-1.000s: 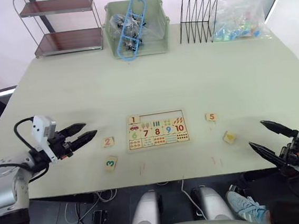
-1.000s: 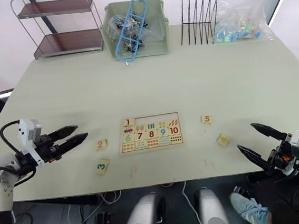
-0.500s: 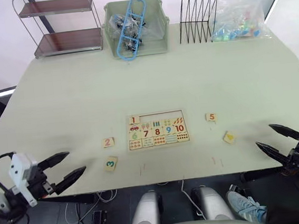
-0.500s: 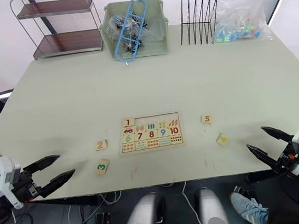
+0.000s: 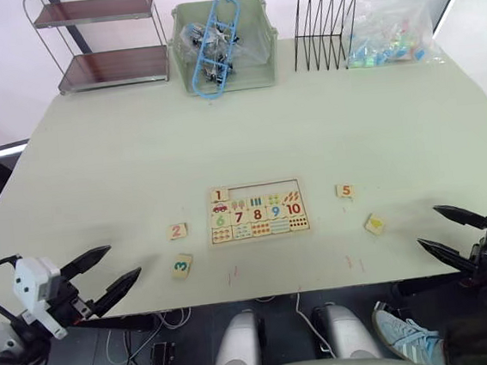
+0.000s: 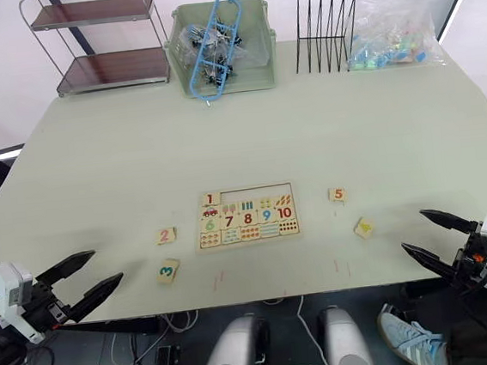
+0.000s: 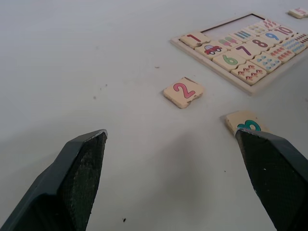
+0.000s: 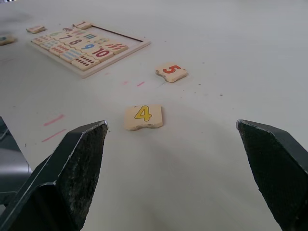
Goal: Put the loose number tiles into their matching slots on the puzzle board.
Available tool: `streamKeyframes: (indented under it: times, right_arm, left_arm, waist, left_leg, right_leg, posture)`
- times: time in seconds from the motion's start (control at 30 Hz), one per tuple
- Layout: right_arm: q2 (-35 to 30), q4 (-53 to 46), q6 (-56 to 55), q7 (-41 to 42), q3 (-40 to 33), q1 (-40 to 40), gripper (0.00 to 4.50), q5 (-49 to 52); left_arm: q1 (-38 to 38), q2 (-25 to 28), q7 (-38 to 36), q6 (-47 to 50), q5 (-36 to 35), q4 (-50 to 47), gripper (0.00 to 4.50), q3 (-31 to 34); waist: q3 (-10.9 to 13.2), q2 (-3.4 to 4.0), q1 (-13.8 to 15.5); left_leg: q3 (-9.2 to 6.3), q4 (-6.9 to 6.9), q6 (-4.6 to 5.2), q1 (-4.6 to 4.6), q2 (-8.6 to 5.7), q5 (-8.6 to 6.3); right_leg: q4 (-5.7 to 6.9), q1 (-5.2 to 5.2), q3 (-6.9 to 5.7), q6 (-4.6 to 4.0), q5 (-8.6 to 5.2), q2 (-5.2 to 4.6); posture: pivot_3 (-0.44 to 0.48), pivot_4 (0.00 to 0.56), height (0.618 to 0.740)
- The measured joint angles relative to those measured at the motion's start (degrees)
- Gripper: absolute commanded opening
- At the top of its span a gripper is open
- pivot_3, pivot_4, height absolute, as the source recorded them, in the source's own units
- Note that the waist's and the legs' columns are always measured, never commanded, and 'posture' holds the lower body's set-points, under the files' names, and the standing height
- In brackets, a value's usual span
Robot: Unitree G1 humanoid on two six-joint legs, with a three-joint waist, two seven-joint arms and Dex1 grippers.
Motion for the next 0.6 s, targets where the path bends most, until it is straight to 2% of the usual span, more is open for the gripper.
streamKeyframes:
  times: [0.6]
  right_arm:
    - [2.57, -3.38, -0.31, -1.58, 0.08, 1.32, 4.5, 0.02]
  left_arm:
    - [-1.14, 1.62, -4.01, -1.75, -0.69, 1.83, 4.49, -0.1]
  waist:
    - [0.0, 0.0, 0.0]
  left_leg:
    - [-0.01, 0.0, 0.0, 0.0, 0.01, 0.0]
  right_leg:
    - [-0.01, 0.0, 0.0, 0.0, 0.0, 0.02]
  posture:
    - [0.0, 0.15, 0.74]
